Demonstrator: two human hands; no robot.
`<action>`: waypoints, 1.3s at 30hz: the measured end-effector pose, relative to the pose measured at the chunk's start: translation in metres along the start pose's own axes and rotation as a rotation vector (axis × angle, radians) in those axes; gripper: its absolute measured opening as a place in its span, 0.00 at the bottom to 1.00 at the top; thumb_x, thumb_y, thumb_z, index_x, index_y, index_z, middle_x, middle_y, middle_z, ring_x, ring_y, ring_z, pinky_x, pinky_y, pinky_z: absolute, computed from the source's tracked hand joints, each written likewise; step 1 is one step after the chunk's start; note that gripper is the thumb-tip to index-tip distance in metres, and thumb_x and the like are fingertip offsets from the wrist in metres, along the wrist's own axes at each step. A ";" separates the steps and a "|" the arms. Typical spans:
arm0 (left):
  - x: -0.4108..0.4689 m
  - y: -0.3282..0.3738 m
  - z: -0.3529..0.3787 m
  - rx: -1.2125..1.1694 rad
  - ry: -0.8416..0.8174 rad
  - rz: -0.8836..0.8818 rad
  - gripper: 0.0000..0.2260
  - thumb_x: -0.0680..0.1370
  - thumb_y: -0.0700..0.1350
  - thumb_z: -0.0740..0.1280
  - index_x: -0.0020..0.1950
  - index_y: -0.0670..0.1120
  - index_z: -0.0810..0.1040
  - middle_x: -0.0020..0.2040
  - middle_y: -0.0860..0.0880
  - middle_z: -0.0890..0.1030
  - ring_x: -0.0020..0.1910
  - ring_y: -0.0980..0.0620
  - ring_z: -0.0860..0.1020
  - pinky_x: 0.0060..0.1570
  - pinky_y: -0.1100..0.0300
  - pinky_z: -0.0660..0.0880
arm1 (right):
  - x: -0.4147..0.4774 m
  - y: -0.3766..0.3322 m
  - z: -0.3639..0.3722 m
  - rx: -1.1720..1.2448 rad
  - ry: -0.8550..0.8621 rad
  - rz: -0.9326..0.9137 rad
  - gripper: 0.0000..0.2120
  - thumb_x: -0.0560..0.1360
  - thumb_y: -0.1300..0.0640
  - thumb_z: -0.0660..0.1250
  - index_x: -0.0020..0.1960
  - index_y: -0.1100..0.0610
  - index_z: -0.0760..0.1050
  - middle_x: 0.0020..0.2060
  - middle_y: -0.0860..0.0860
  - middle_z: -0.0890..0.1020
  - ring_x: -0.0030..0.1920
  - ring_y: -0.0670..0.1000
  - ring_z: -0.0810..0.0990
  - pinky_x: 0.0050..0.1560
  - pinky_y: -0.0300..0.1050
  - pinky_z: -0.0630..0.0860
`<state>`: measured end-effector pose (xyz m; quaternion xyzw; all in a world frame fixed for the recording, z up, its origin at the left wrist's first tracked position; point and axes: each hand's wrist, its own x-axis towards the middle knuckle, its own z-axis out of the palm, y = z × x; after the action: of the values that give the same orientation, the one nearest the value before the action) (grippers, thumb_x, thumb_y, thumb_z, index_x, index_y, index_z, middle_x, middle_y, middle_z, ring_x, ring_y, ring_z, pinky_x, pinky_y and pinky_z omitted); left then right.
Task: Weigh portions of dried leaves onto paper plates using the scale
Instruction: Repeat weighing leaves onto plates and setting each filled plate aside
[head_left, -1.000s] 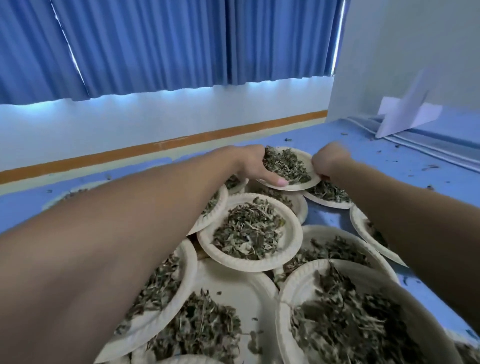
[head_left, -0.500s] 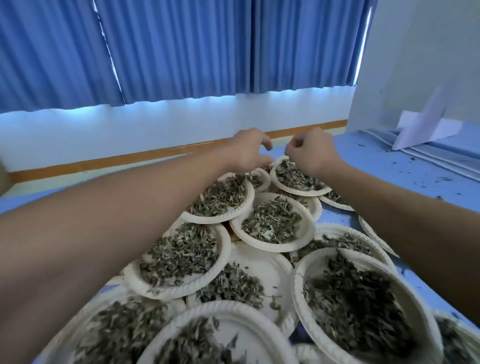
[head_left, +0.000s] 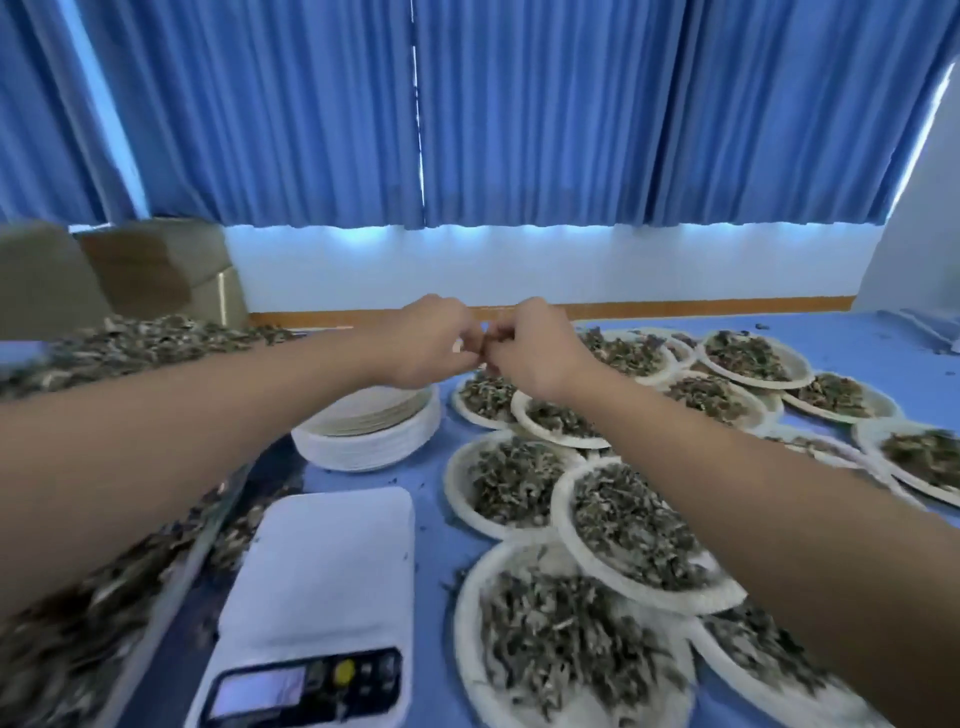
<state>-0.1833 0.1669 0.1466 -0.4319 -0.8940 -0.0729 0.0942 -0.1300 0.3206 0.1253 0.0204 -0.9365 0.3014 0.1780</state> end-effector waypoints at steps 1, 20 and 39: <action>-0.023 -0.012 -0.001 -0.004 0.003 -0.011 0.05 0.78 0.42 0.69 0.48 0.45 0.84 0.51 0.45 0.85 0.51 0.43 0.80 0.52 0.52 0.72 | -0.004 -0.017 0.013 -0.001 -0.024 -0.027 0.09 0.72 0.68 0.65 0.37 0.63 0.83 0.34 0.62 0.83 0.33 0.51 0.76 0.37 0.47 0.74; -0.121 -0.108 0.035 -0.087 0.104 -0.147 0.07 0.80 0.49 0.69 0.53 0.55 0.86 0.45 0.50 0.87 0.44 0.47 0.81 0.47 0.47 0.79 | -0.006 -0.075 0.104 -0.533 -0.273 -0.298 0.15 0.85 0.49 0.58 0.50 0.49 0.81 0.40 0.51 0.79 0.42 0.54 0.72 0.43 0.47 0.63; -0.105 -0.131 0.027 -0.252 0.028 -0.006 0.06 0.75 0.49 0.76 0.51 0.53 0.88 0.43 0.61 0.85 0.44 0.59 0.81 0.48 0.58 0.76 | 0.013 -0.066 0.094 -0.470 -0.382 -0.443 0.13 0.84 0.49 0.61 0.56 0.50 0.84 0.42 0.49 0.85 0.43 0.52 0.78 0.50 0.56 0.76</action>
<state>-0.2254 0.0119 0.0891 -0.4364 -0.8778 -0.1909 0.0512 -0.1623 0.2142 0.0957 0.2369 -0.9694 0.0232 0.0606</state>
